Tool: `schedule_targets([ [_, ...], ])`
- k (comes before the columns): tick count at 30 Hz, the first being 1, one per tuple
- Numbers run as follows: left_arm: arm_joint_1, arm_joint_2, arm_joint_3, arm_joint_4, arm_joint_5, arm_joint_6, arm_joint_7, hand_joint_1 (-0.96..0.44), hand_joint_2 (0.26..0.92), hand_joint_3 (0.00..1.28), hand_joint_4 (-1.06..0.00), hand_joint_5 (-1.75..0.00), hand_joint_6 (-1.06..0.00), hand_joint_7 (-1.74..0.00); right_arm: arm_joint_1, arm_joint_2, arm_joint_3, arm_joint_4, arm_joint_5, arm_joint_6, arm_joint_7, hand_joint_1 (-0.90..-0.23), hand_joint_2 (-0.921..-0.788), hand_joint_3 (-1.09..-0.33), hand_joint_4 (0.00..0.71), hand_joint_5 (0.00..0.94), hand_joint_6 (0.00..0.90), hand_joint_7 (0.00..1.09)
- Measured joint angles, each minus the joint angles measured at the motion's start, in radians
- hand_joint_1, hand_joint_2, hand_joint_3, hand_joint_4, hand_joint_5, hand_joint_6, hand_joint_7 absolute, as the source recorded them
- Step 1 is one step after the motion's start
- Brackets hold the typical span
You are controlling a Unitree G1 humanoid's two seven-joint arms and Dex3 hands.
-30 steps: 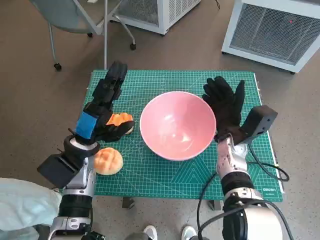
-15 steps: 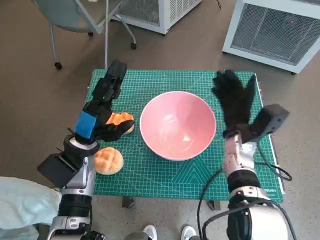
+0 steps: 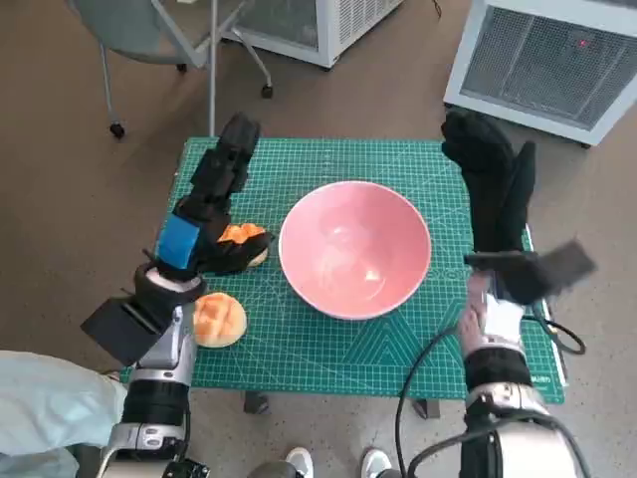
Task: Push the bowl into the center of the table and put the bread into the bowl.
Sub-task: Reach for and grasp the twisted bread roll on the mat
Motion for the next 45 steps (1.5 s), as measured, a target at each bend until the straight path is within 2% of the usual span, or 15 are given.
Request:
schedule_targets([
  [5, -0.008, -0.001, -0.006, 0.005, -0.005, 0.000, -0.010, -0.64, 0.921, 0.31, -0.06, 0.00, -0.11, -0.02, 0.081, -0.010, 0.037, -0.171, -0.004, 0.003, 0.003, -0.651, -0.921, -0.768, 0.172, 0.002, 0.011, 0.53],
  [11, -0.024, -0.003, -0.013, 0.006, -0.022, 0.007, -0.036, -0.63, 0.921, 0.31, -0.07, -0.01, -0.12, -0.03, 0.182, -0.015, 0.084, -0.397, -0.005, 0.077, -0.002, -0.686, -0.921, -0.771, 0.165, 0.001, 0.000, 0.53],
  [18, -0.046, -0.008, -0.017, 0.006, -0.054, 0.020, -0.073, -0.62, 0.921, 0.29, -0.07, 0.00, -0.13, -0.03, 0.255, -0.022, 0.115, -0.565, -0.004, 0.157, -0.006, -0.730, -0.921, -0.765, 0.162, 0.000, -0.001, 0.50],
  [25, -0.050, -0.008, -0.016, 0.006, -0.082, 0.027, -0.105, -0.62, 0.921, 0.28, -0.07, -0.01, -0.13, -0.03, 0.273, -0.033, 0.121, -0.612, -0.003, 0.192, -0.012, -0.743, -0.921, -0.764, 0.161, 0.000, -0.001, 0.48],
  [39, -0.050, 0.008, -0.014, -0.001, -0.071, 0.032, -0.122, -0.62, 0.921, 0.26, -0.09, -0.01, -0.14, -0.04, 0.274, -0.034, 0.143, -0.630, -0.003, 0.224, -0.014, -0.741, -0.921, -0.762, 0.164, 0.001, -0.001, 0.49],
  [41, -0.049, 0.029, -0.013, -0.009, -0.032, 0.034, -0.108, -0.62, 0.921, 0.25, -0.09, -0.01, -0.14, -0.03, 0.274, -0.034, 0.146, -0.634, -0.003, 0.228, -0.014, -0.738, -0.921, -0.762, 0.163, 0.001, -0.001, 0.49],
  [45, -0.038, 0.133, -0.013, -0.066, 0.110, 0.106, -0.071, -0.55, 0.896, 0.09, -0.12, -0.01, -0.19, -0.05, 0.274, -0.033, 0.151, -0.639, -0.002, 0.233, -0.014, -0.733, -0.921, -0.764, 0.159, 0.000, -0.001, 0.49],
])
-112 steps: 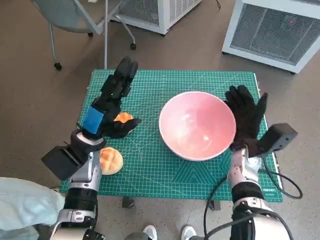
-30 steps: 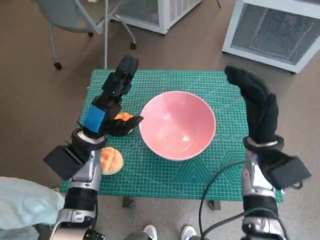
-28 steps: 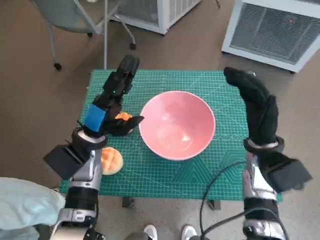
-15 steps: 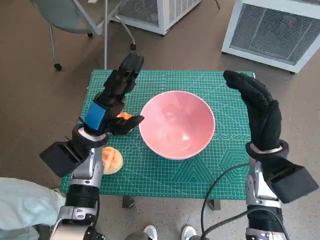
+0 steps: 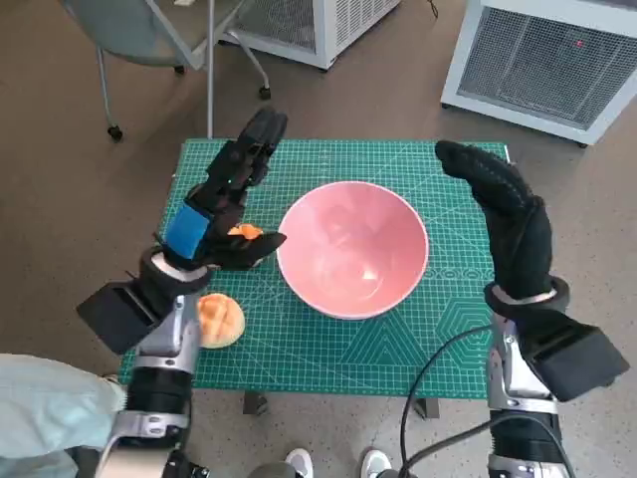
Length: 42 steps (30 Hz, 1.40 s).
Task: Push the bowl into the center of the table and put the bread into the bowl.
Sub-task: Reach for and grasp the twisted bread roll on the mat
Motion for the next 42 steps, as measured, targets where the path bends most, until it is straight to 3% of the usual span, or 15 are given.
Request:
schedule_targets([
  [6, 0.015, 0.182, 0.004, -0.125, 0.178, 0.229, 0.039, -0.30, 0.771, 0.01, -0.15, -0.01, -0.30, -0.07, 0.001, -0.002, 0.002, -0.005, 0.002, 0.010, 0.000, -0.733, -0.921, -0.764, 0.156, 0.000, -0.001, 0.49],
  [16, 0.020, 0.319, -0.059, -0.263, 0.402, 0.605, 0.040, -0.13, 0.746, 0.00, -0.15, 0.00, -0.34, -0.04, 0.001, -0.001, 0.008, -0.006, 0.009, 0.021, 0.003, -0.732, -0.921, -0.761, 0.155, 0.000, -0.001, 0.49],
  [25, 0.005, 0.321, -0.176, -0.238, 0.501, 0.694, 0.035, -0.08, 0.744, 0.00, -0.15, 0.00, -0.36, -0.02, 0.000, -0.002, 0.010, -0.005, 0.022, 0.030, 0.005, -0.726, -0.921, -0.760, 0.155, 0.000, -0.001, 0.49],
  [42, -0.075, 0.278, -0.350, -0.049, 0.608, 0.715, 0.040, -0.11, 0.741, 0.00, -0.21, -0.01, -0.39, -0.01, -0.002, -0.004, 0.010, 0.001, 0.041, 0.041, 0.014, -0.728, -0.921, -0.760, 0.145, 0.000, -0.001, 0.48],
])
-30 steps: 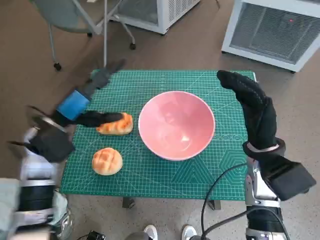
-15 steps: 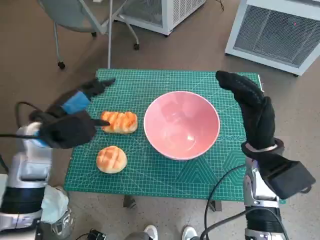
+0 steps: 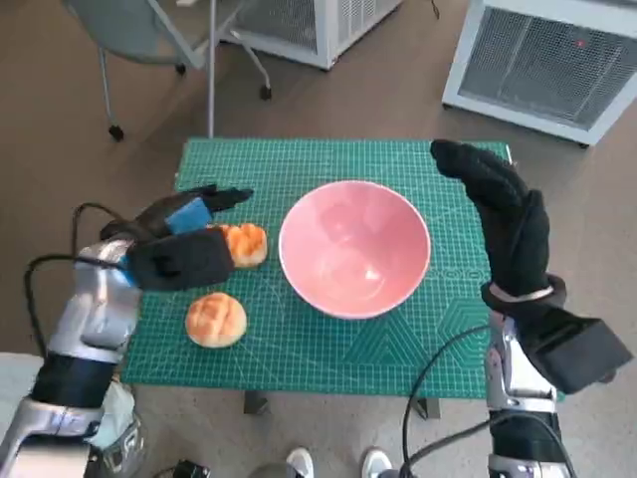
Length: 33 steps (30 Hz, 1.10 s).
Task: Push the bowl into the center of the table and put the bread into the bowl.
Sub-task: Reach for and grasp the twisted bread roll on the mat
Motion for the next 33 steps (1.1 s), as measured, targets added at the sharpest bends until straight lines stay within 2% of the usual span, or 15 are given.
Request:
schedule_targets([
  [11, -0.103, -0.069, -0.100, 0.258, 0.070, -0.014, 0.049, -0.11, 0.745, 0.00, -0.25, -0.01, -0.42, -0.02, -0.001, 0.000, 0.000, 0.002, 0.001, 0.006, 0.005, -0.723, -0.921, -0.761, 0.143, 0.000, -0.001, 0.48],
  [17, -0.171, -0.108, -0.139, 0.423, 0.095, -0.034, 0.099, -0.05, 0.756, 0.01, -0.33, -0.03, -0.53, -0.05, 0.000, 0.000, -0.001, 0.001, 0.007, 0.006, 0.008, -0.723, -0.921, -0.761, 0.143, 0.000, -0.001, 0.48],
  [18, -0.182, -0.114, -0.145, 0.448, 0.098, -0.037, 0.111, 0.10, 0.816, 0.03, -0.45, -0.46, -0.59, -0.07, 0.000, 0.000, -0.001, 0.000, 0.007, 0.006, 0.008, -0.723, -0.921, -0.761, 0.143, 0.000, -0.001, 0.48],
  [20, -0.202, -0.125, -0.155, 0.491, 0.105, -0.048, 0.132, 0.23, 0.860, 0.05, -0.57, -0.83, -0.67, -0.10, 0.001, 0.000, -0.001, -0.001, 0.007, 0.006, 0.008, -0.723, -0.921, -0.761, 0.143, 0.000, -0.001, 0.48],
  [22, -0.223, -0.135, -0.168, 0.539, 0.110, -0.064, 0.164, 0.32, 0.885, 0.07, -0.65, -1.06, -0.76, -0.14, 0.001, 0.000, -0.001, -0.003, 0.007, 0.006, 0.008, -0.723, -0.921, -0.761, 0.143, 0.000, -0.001, 0.48],
  [23, -0.231, -0.139, -0.173, 0.561, 0.113, -0.073, 0.178, 0.33, 0.889, 0.07, -0.66, -1.09, -0.78, -0.15, 0.002, 0.000, -0.001, -0.004, 0.007, 0.006, 0.008, -0.723, -0.921, -0.761, 0.143, 0.000, -0.001, 0.48],
  [24, -0.237, -0.142, -0.178, 0.579, 0.116, -0.082, 0.192, 0.21, 0.900, 0.07, -0.68, -1.15, -0.72, -0.47, 0.002, 0.000, -0.001, -0.006, 0.007, 0.006, 0.008, -0.723, -0.921, -0.761, 0.143, 0.000, -0.001, 0.48],
  [25, -0.243, -0.144, -0.182, 0.598, 0.120, -0.092, 0.210, 0.14, 0.907, 0.07, -0.69, -1.19, -0.69, -0.68, 0.003, 0.000, -0.001, -0.008, 0.007, 0.006, 0.008, -0.723, -0.921, -0.761, 0.143, 0.000, -0.001, 0.48],
  [27, -0.249, -0.145, -0.190, 0.629, 0.128, -0.116, 0.246, 0.07, 0.914, 0.07, -0.69, -1.20, -0.66, -0.89, 0.003, 0.000, -0.001, -0.011, 0.008, 0.006, 0.008, -0.723, -0.921, -0.761, 0.143, 0.000, -0.001, 0.48],
  [30, -0.251, -0.145, -0.195, 0.659, 0.131, -0.157, 0.300, 0.02, 0.918, 0.07, -0.68, -1.20, -0.65, -1.06, 0.004, -0.001, -0.001, -0.014, 0.012, 0.006, 0.009, -0.724, -0.921, -0.761, 0.141, 0.000, -0.001, 0.48],
  [33, -0.251, -0.143, -0.195, 0.672, 0.131, -0.193, 0.336, 0.01, 0.919, 0.07, -0.67, -1.18, -0.65, -1.12, 0.005, -0.001, -0.001, -0.015, 0.020, 0.006, 0.011, -0.724, -0.921, -0.761, 0.139, 0.000, -0.001, 0.48],
])
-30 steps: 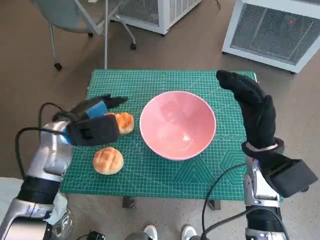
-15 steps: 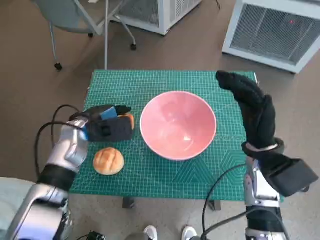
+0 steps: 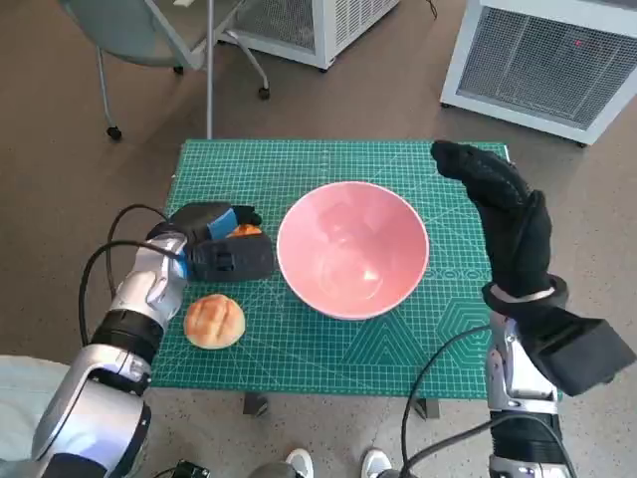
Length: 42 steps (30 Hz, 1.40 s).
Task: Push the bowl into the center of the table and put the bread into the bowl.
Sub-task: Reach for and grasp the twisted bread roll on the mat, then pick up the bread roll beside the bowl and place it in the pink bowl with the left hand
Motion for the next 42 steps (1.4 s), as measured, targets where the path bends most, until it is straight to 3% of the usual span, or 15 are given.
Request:
schedule_targets([
  [9, 0.026, 0.030, 0.028, -0.057, -0.026, -0.048, 0.008, 0.00, 0.920, 0.06, -0.70, -1.12, -0.64, -1.19, 0.004, 0.000, 0.003, -0.005, 0.016, 0.000, 0.011, -0.724, -0.921, -0.764, 0.132, 0.000, -0.001, 0.48],
  [23, 0.153, 0.106, 0.189, -0.550, -0.096, -0.026, -0.024, 0.00, 0.919, 0.03, -0.74, -1.10, -0.66, -1.14, 0.004, 0.000, 0.003, -0.005, 0.017, 0.001, 0.017, -0.727, -0.921, -0.763, 0.128, 0.000, -0.001, 0.48],
  [28, 0.206, 0.105, 0.237, -0.733, -0.111, -0.026, -0.020, 0.00, 0.914, 0.02, -0.77, -1.16, -0.69, -1.02, 0.003, 0.000, 0.004, -0.005, 0.017, 0.001, 0.019, -0.730, -0.921, -0.762, 0.128, 0.000, -0.001, 0.48],
  [33, 0.264, 0.078, 0.275, -0.903, -0.119, -0.061, 0.034, 0.00, 0.909, 0.03, -0.76, -1.23, -0.73, -0.91, 0.004, 0.000, 0.004, -0.004, 0.021, 0.001, 0.026, -0.731, -0.921, -0.761, 0.129, 0.001, -0.001, 0.48],
  [42, 0.265, -0.011, 0.247, -0.929, -0.105, -0.261, 0.167, 0.00, 0.920, 0.04, -0.75, -1.13, -0.64, -1.12, 0.004, 0.002, 0.005, 0.009, 0.024, 0.001, 0.034, -0.731, -0.921, -0.761, 0.128, 0.000, -0.001, 0.48],
])
